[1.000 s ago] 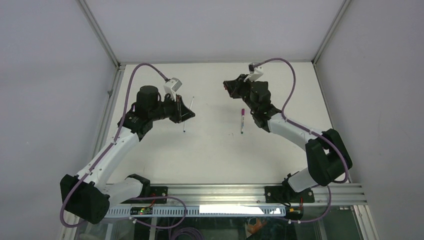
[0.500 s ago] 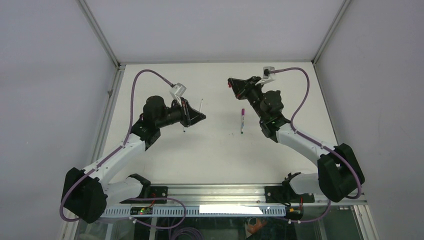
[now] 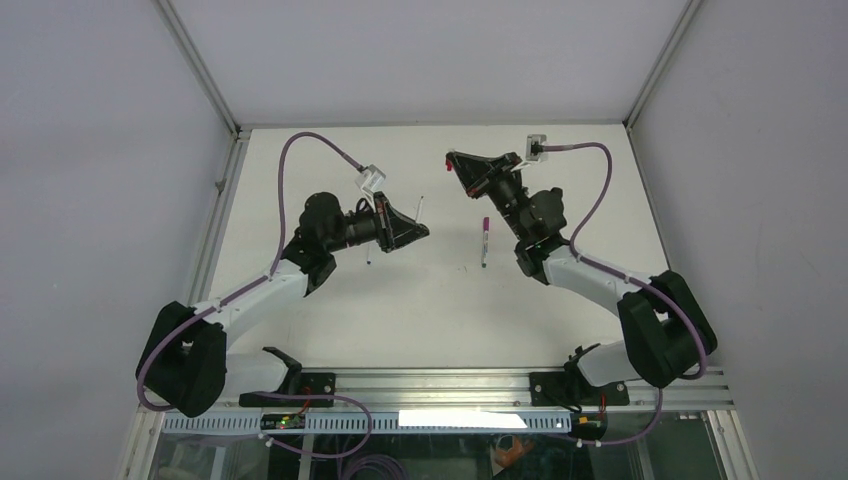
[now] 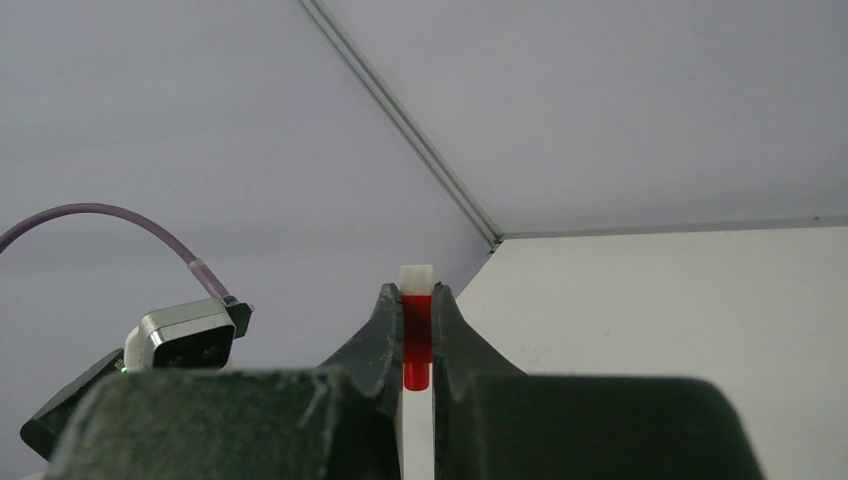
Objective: Insert the pens into the pen caps
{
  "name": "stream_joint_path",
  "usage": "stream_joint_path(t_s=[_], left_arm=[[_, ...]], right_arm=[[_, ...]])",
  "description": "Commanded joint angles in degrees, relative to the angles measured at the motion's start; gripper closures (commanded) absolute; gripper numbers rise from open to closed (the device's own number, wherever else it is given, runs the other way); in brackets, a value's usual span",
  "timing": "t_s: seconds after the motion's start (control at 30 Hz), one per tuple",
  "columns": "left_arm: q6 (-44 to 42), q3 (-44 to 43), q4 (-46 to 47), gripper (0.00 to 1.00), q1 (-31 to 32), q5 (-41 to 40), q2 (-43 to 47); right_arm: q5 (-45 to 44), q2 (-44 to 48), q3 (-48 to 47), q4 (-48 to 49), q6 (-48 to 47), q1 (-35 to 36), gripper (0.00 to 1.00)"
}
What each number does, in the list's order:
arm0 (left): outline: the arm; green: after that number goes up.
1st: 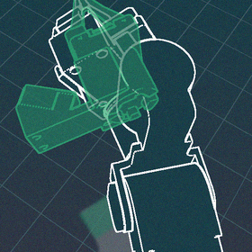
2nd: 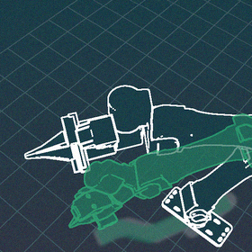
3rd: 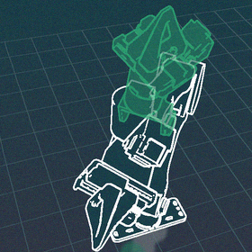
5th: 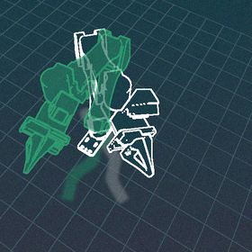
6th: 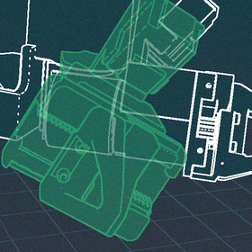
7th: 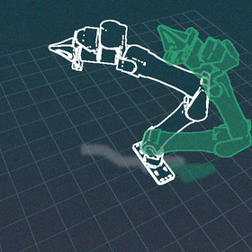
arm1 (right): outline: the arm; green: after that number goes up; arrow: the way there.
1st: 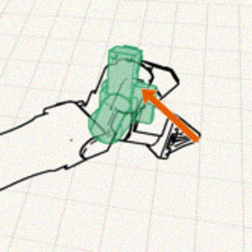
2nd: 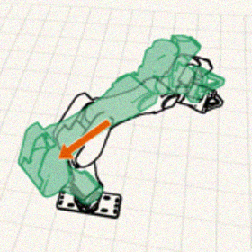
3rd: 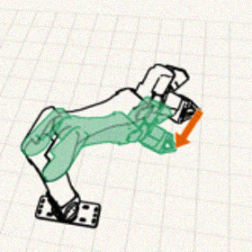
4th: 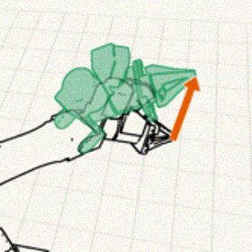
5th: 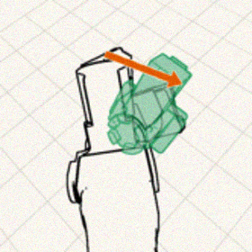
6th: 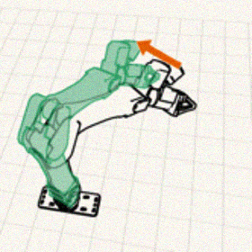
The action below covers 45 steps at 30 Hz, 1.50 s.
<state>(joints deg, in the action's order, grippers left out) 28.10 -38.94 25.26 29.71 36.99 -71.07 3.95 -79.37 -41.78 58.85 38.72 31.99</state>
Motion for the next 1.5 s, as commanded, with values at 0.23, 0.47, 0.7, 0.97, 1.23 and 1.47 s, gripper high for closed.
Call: stream_joint_path(t_s=[0.23, 0.47, 0.7, 0.97, 1.23, 1.47], left_arm=[[-0.4, -1.7, 9.6, 1.00, 1.4, 3.9, -2.8], [-1.2, -2.2, 9.6, 1.00, 1.4, 2.3, -3.5], [-1.8, -3.5, 9.3, 1.00, 1.4, 2.0, -3.6], [-2.8, -3.7, 8.5, 1.00, 1.4, 1.5, -2.5], [-4.1, -3.8, 6.8, 1.00, 1.4, 0.5, -1.6], [-5.0, -4.0, 6.1, 1.00, 1.4, -0.3, -1.3]], right_arm=[[4.5, -5.2, -4.0, 10.2, 5.1, 0.3, 1.00], [7.2, -4.3, -4.8, 7.5, 6.4, 0.8, 1.00], [7.3, -3.0, -3.9, 4.7, 3.7, 3.9, 1.00], [6.5, -2.2, -2.4, 4.8, 2.8, 5.6, 1.00], [5.4, 0.0, -0.8, 3.9, 1.3, 5.6, 1.00], [4.5, 0.6, 0.6, 3.9, 0.9, 5.6, 1.00]])
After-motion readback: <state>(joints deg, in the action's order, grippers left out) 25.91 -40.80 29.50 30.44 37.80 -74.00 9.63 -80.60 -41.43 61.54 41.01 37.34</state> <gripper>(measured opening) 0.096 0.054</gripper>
